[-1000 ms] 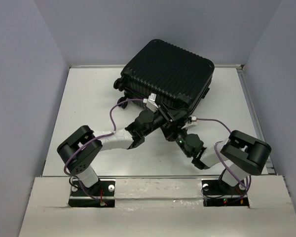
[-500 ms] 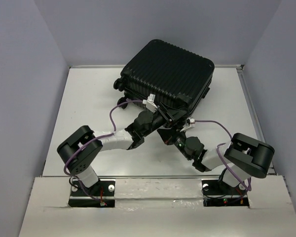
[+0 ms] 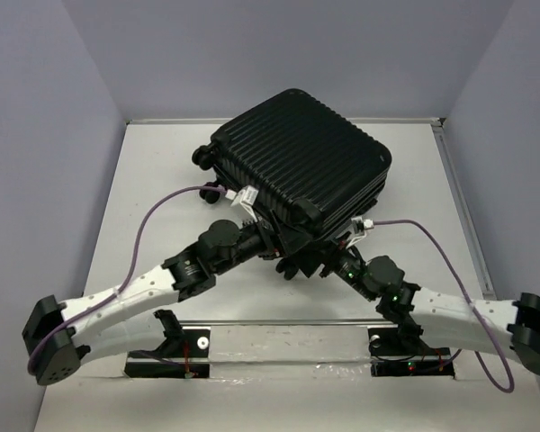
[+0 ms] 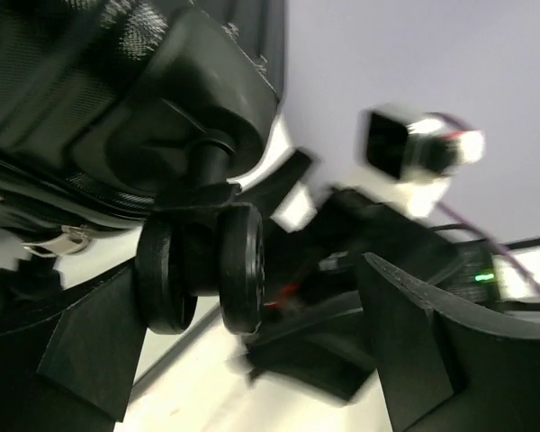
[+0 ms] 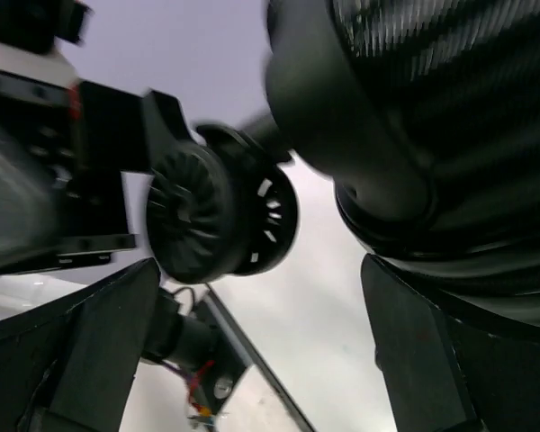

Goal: Pack the luggage

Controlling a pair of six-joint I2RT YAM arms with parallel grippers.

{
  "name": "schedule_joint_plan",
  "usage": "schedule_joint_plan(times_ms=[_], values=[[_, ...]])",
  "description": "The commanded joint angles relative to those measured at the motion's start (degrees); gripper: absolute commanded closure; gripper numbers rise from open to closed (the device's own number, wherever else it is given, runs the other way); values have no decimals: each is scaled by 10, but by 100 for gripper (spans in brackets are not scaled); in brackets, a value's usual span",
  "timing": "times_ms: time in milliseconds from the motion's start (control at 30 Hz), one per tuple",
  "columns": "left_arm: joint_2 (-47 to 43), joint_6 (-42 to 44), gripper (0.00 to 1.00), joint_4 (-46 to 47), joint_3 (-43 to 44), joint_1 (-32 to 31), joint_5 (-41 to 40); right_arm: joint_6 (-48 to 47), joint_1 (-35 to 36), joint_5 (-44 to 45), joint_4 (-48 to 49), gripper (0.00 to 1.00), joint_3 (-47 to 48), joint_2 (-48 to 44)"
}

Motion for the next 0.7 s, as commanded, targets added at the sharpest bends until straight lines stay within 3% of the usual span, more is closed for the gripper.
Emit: schedule_joint_plan(times_ms=[0, 233, 367, 667], values=[[-161, 127, 1, -94, 55, 2, -135, -55, 14, -43, -243, 0, 61, -109], [-331, 190, 1, -303, 62, 2, -274, -108, 14, -116, -515, 0, 156, -198], [-383, 187, 1, -380, 63, 2, -314, -151, 14, -121, -551, 0, 197, -261], [-442, 197, 1, -393, 54, 2, -307, -170, 14, -56, -585, 0, 218, -370]])
